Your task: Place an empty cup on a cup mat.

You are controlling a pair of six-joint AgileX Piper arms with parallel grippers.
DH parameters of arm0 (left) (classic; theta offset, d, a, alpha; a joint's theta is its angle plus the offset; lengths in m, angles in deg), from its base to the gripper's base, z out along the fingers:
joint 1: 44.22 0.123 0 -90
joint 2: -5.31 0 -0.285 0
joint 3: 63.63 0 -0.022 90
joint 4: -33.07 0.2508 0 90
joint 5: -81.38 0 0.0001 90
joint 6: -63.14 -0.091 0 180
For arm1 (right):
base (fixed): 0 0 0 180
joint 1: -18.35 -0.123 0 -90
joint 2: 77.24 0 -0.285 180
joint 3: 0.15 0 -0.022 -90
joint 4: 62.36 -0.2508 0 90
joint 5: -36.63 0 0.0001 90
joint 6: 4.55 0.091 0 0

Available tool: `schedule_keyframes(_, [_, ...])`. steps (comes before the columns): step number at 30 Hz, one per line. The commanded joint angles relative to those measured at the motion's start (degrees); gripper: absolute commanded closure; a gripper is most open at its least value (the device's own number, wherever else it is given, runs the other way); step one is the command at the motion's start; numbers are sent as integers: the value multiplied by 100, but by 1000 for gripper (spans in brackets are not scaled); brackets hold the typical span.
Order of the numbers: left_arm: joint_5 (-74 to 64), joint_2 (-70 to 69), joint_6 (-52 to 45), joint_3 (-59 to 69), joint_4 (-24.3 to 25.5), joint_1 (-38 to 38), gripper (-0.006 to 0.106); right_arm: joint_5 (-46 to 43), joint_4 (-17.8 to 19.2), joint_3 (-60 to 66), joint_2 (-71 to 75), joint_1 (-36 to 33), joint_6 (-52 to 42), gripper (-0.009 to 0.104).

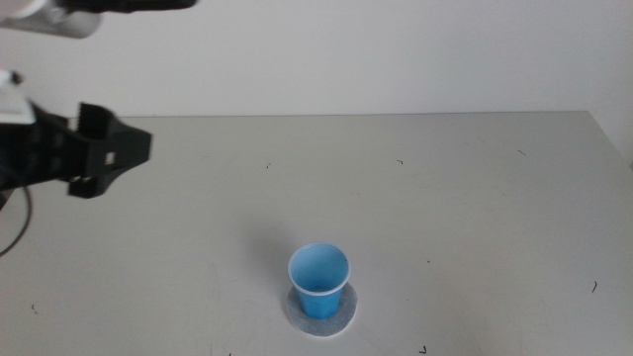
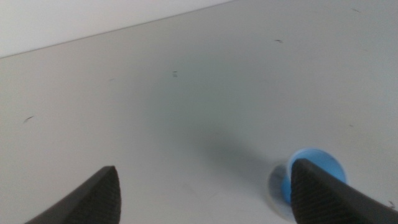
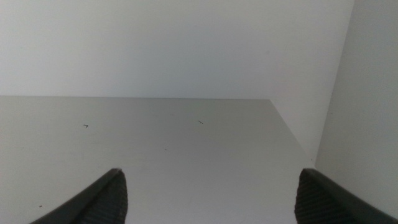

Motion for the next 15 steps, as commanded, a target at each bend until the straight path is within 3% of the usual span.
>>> schedule_keyframes(1, [545, -539, 54, 325, -113, 536, -5, -448, 52, -66, 110, -11, -49, 1])
schedule_keyframes(8, [1935, -1846, 24, 2020, -64, 1934, -5, -448, 52, -66, 110, -11, -49, 1])
schedule_keyframes(15, [3063, -3255, -340, 3722, -54, 2364, -5, -448, 52, -66, 110, -11, -49, 1])
